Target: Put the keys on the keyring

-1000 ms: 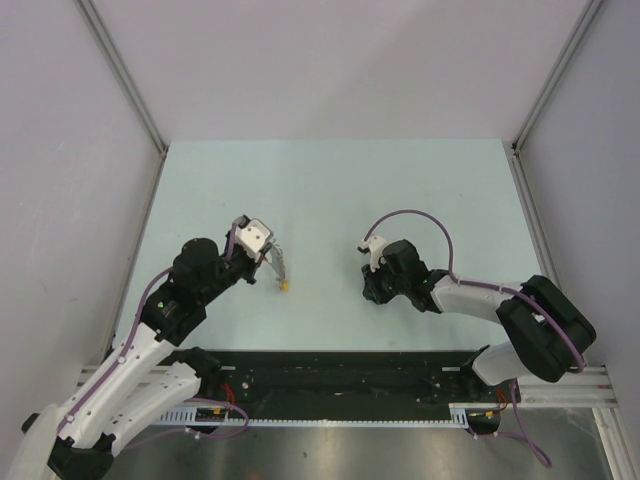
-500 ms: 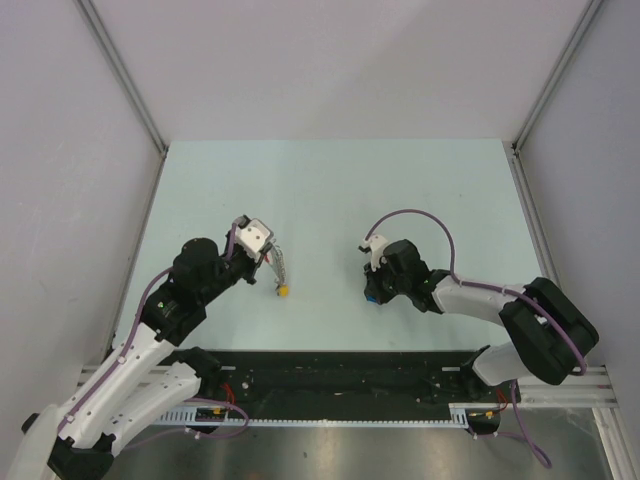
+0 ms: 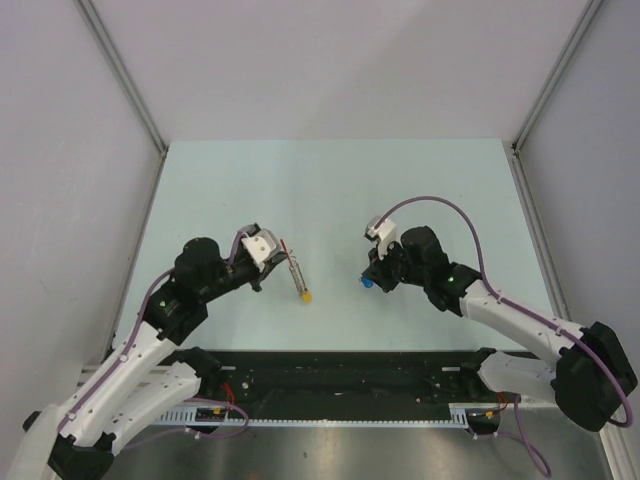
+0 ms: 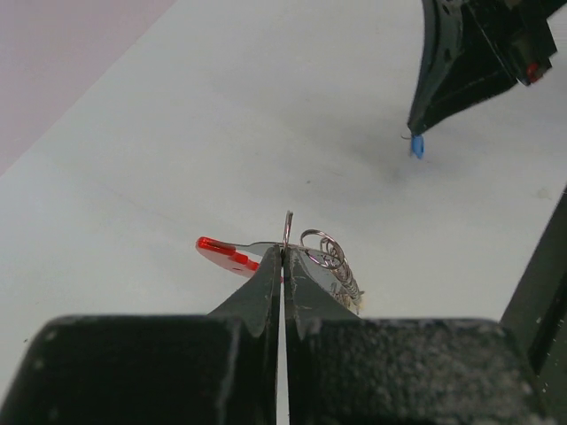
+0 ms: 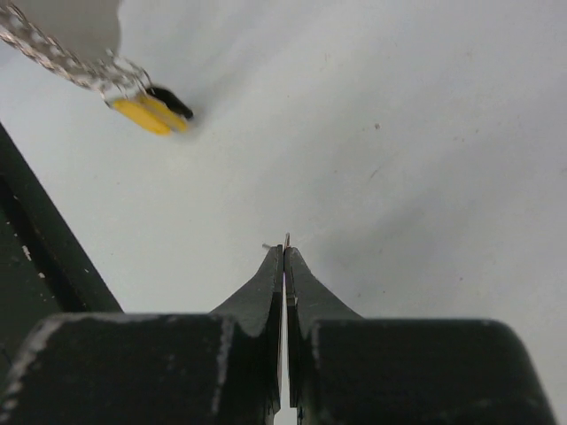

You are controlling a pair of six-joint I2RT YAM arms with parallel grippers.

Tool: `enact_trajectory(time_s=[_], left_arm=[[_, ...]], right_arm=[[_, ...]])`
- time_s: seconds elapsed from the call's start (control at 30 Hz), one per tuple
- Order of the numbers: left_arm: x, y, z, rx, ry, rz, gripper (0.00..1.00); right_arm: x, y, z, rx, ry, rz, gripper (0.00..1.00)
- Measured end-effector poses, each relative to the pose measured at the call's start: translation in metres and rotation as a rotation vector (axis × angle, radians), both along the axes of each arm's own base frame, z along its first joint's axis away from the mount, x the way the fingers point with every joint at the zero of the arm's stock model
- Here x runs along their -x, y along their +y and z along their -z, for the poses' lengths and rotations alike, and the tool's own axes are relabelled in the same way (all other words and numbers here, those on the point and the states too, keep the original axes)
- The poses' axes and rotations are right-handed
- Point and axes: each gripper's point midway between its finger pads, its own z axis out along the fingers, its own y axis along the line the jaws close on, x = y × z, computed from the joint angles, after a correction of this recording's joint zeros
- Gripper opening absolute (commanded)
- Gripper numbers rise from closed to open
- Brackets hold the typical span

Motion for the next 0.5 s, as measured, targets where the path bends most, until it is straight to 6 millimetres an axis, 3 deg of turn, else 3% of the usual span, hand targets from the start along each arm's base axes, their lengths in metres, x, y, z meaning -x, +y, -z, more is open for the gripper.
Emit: enact_trajectory(time_s=[0.17,0.37,0.5], left_arm=[[0.01,-0.021,0.009,-0.016,0.046,0.146,0.0],[0.012,-0.047,0.003,-0.023,0.078,0.294,0.0],[0.017,-0.064,-0.002,-0.041,0.064,0.396,0.0]], right_arm=[[0.006,0.001,-0.042,-0.009,-0.062,-0.07,0.0],[0.02,-0.001,-0.09,-0.009,-0.122,-0.163,0.0],[0.032,-0.001,-0.105,-0.012,-0.134,-0.238,0.0]])
